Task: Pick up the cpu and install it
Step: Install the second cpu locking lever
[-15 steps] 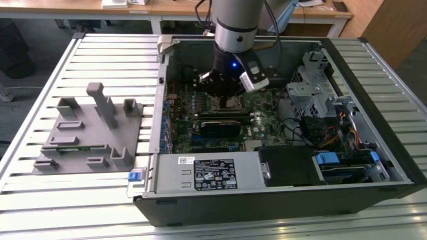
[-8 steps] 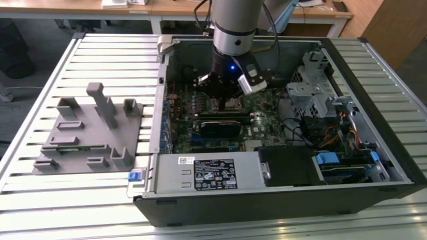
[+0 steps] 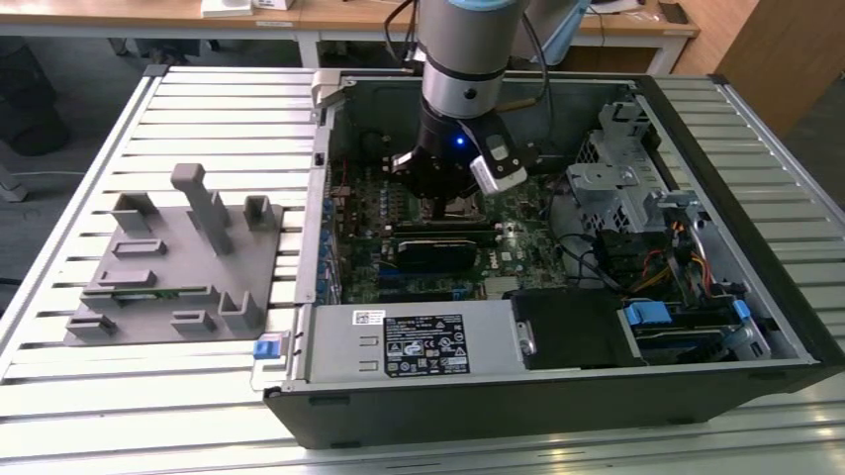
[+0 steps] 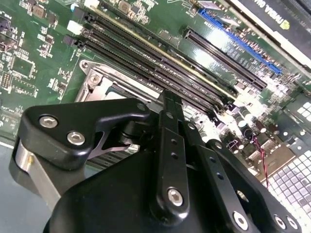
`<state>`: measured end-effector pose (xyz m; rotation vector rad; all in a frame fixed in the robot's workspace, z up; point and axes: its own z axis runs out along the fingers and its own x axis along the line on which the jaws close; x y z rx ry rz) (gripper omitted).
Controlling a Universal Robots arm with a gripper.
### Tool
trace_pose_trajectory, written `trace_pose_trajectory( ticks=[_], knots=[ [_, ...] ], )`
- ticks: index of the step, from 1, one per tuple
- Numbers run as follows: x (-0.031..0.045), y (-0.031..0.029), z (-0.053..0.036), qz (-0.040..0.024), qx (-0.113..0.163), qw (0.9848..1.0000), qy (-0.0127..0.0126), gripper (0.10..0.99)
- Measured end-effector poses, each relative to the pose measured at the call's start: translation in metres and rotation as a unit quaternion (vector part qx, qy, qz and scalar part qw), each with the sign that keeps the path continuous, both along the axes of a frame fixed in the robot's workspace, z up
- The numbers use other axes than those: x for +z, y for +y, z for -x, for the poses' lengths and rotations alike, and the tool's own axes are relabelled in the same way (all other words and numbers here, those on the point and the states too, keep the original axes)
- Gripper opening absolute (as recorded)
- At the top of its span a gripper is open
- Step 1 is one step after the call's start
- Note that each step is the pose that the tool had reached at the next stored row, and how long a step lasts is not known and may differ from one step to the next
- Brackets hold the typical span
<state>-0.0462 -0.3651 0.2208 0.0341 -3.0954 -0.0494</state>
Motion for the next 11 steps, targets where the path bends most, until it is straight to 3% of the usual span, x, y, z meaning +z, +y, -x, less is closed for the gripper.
trace_pose_trajectory(
  ticks=[11],
  knots=[
    [-0.0003, -0.0112, 0.0060, -0.0186, 0.000, 0.9998, 0.0000, 0.122]
  ],
)
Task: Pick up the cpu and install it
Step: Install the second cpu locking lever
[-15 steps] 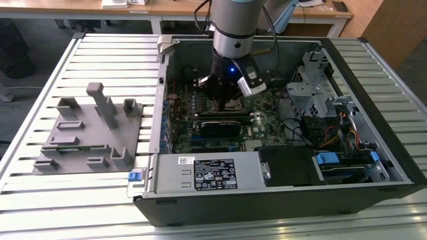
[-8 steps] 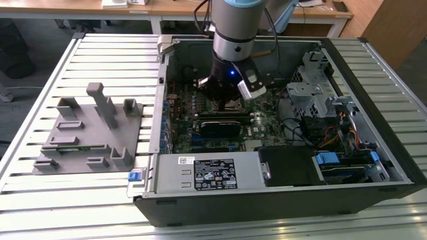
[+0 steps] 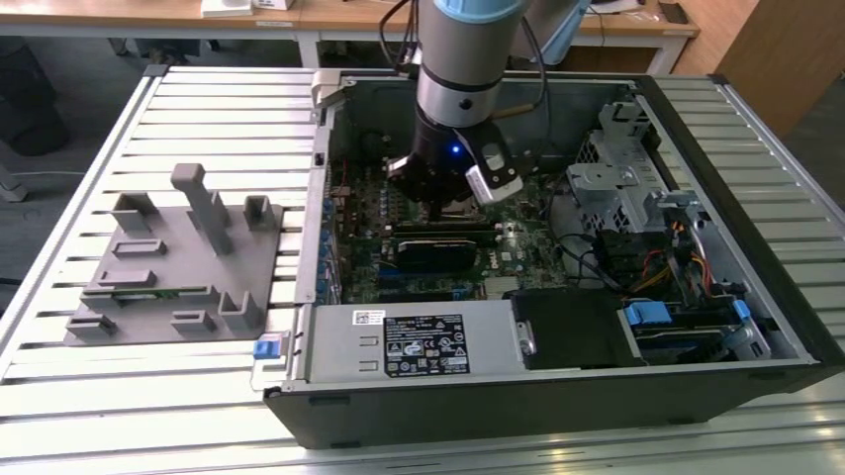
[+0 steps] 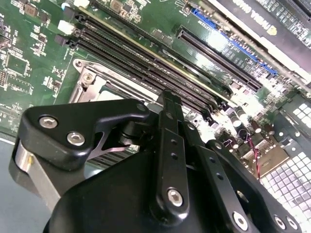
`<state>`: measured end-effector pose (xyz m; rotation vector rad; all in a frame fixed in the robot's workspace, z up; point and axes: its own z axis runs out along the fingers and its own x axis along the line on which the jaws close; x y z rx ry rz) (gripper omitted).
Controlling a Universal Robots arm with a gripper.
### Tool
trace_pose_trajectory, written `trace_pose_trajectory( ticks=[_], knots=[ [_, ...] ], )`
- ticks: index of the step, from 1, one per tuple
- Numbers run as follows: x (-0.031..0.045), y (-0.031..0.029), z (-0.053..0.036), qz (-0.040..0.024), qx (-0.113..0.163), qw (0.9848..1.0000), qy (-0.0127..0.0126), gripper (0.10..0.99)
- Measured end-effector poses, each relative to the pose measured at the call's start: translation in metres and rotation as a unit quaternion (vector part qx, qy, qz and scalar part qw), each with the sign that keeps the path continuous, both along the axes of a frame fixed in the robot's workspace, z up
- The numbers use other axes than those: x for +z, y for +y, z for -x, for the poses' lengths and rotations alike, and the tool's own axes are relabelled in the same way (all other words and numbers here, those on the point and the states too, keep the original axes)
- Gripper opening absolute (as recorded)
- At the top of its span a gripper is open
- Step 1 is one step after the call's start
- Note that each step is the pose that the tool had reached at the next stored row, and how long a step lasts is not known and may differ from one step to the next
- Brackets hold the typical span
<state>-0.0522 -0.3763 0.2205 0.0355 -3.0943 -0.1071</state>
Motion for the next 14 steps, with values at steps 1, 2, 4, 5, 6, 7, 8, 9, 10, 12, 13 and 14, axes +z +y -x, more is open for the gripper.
trace_pose_trajectory(
  ticks=[1, 2, 4, 5, 6, 7, 8, 9, 10, 12, 13, 14],
  knots=[
    [-0.0001, -0.0007, 0.0005, -0.0010, 0.000, 1.0000, 0.0000, 0.122],
    [-0.0004, -0.0011, 0.0008, -0.0017, 0.000, 1.0000, 0.0001, 0.122],
    [-0.0016, -0.0015, 0.0010, -0.0030, 0.000, 1.0000, 0.0000, 0.122],
    [-0.0023, -0.0017, 0.0010, -0.0038, 0.000, 1.0000, 0.0000, 0.122],
    [-0.0031, -0.0017, 0.0009, -0.0046, 0.000, 1.0000, 0.0000, 0.122],
    [-0.0040, -0.0017, 0.0010, -0.0054, 0.000, 1.0000, 0.0000, 0.122],
    [-0.0050, -0.0017, 0.0010, -0.0062, 0.000, 1.0000, 0.0000, 0.122],
    [-0.0060, -0.0018, 0.0009, -0.0069, 0.000, 1.0000, 0.0000, 0.122],
    [-0.0069, -0.0019, 0.0010, -0.0076, 0.000, 1.0000, 0.0000, 0.122],
    [-0.0084, -0.0020, 0.0010, -0.0089, 0.000, 1.0000, 0.0000, 0.122],
    [-0.0087, -0.0021, 0.0010, -0.0097, 0.000, 1.0000, 0.0001, 0.122],
    [-0.0088, -0.0023, 0.0011, -0.0106, 0.000, 0.9999, 0.0000, 0.122]
  ],
)
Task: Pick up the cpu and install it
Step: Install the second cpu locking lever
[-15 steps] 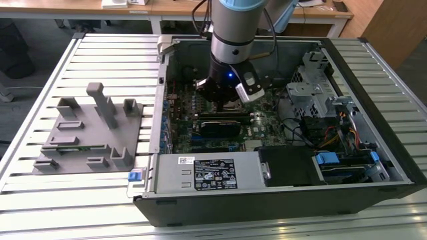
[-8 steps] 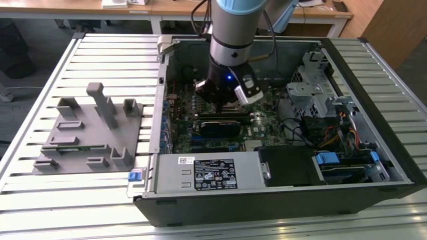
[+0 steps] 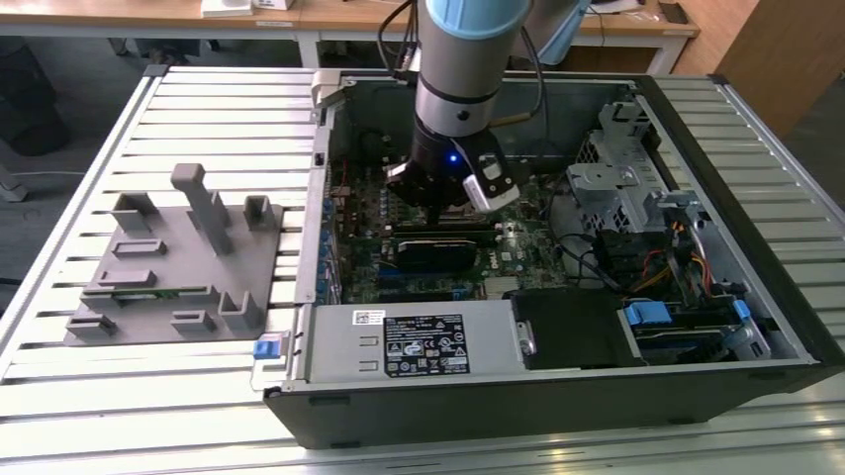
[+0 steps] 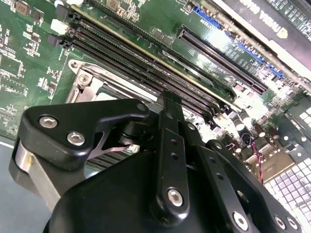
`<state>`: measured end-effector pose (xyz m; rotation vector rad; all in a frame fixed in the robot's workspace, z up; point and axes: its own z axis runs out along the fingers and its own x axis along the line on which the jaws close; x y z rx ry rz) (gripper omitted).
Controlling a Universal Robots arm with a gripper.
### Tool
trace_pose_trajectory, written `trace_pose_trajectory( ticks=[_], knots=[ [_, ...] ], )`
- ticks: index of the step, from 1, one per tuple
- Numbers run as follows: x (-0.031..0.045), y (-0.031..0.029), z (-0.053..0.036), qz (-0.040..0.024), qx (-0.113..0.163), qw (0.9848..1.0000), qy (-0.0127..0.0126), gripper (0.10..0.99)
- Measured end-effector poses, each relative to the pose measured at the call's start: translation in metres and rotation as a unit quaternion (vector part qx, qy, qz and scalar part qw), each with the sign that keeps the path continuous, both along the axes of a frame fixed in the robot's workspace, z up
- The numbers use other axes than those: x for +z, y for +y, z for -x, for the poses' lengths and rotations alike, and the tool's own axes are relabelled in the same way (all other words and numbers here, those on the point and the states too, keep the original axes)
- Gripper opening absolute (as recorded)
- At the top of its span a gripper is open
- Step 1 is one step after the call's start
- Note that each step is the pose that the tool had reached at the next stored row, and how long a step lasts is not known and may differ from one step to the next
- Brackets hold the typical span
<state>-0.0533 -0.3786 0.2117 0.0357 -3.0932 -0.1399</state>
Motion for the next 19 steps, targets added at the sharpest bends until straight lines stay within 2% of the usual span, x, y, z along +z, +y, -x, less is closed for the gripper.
trace_pose_trajectory(
  ticks=[4, 5, 6, 7, 13, 19],
  knots=[
    [0.0000, -0.0033, 0.0014, -0.0071, 0.000, 1.0000, 0.0000, 0.122],
    [-0.0001, -0.0044, 0.0019, -0.0102, 0.000, 0.9999, 0.0000, 0.122],
    [0.0000, -0.0066, 0.0033, -0.0168, 0.000, 0.9999, 0.0000, 0.122],
    [0.0000, -0.0076, 0.0041, -0.0188, 0.000, 0.9998, 0.0000, 0.122],
    [-0.0005, -0.0106, 0.0088, -0.0270, 0.000, 0.9996, -0.0002, 0.122],
    [-0.0041, -0.0106, 0.0099, -0.0313, 0.000, 0.9995, -0.0002, 0.122]
  ],
)
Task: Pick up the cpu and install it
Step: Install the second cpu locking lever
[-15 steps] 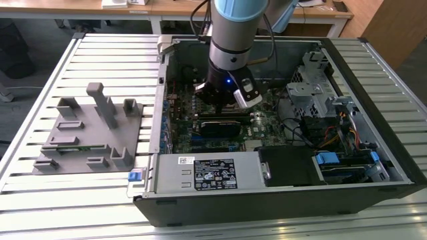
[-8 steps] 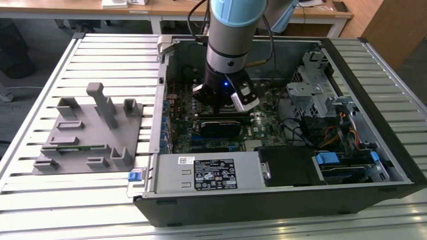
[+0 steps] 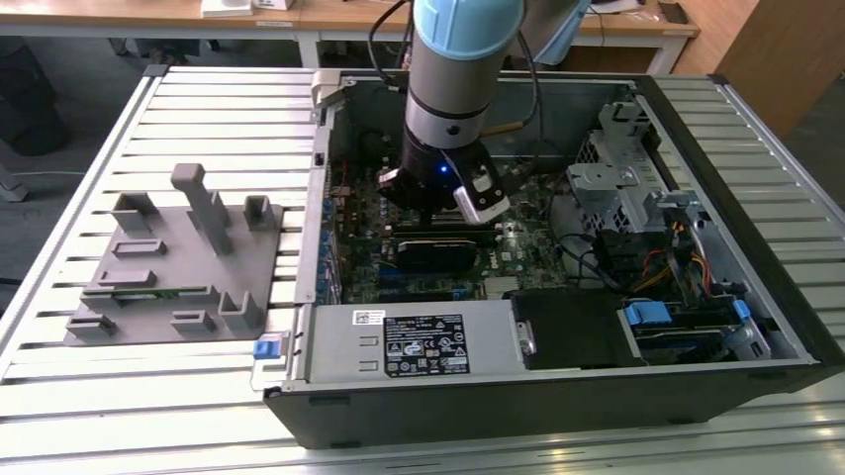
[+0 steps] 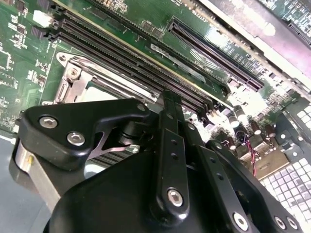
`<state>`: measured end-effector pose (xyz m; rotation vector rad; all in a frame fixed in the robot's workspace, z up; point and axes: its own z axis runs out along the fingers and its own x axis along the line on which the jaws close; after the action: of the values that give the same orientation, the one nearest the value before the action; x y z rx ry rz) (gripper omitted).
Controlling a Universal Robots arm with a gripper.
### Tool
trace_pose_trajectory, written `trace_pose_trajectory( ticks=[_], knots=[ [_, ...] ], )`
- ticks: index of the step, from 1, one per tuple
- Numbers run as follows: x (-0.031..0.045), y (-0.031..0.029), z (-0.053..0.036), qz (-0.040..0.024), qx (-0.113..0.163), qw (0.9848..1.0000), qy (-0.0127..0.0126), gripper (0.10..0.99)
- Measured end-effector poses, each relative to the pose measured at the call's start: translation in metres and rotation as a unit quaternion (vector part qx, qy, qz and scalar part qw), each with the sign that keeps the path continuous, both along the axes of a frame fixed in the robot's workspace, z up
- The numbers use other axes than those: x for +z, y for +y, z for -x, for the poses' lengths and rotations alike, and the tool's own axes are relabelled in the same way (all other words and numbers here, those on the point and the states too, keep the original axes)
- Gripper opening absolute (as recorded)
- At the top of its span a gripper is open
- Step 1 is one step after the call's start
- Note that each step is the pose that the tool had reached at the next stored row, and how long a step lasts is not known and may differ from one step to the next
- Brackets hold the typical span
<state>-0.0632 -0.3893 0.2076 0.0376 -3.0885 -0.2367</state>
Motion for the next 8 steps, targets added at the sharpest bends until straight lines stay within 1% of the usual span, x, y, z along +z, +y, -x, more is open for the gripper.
trace_pose_trajectory(
  ticks=[4, 8],
  knots=[
    [-0.0029, 0.0000, 0.0006, -0.0010, 0.000, 1.0000, 0.0000, 0.122],
    [-0.0040, 0.0005, 0.0018, -0.0013, 0.000, 1.0000, 0.0000, 0.122]
  ],
)
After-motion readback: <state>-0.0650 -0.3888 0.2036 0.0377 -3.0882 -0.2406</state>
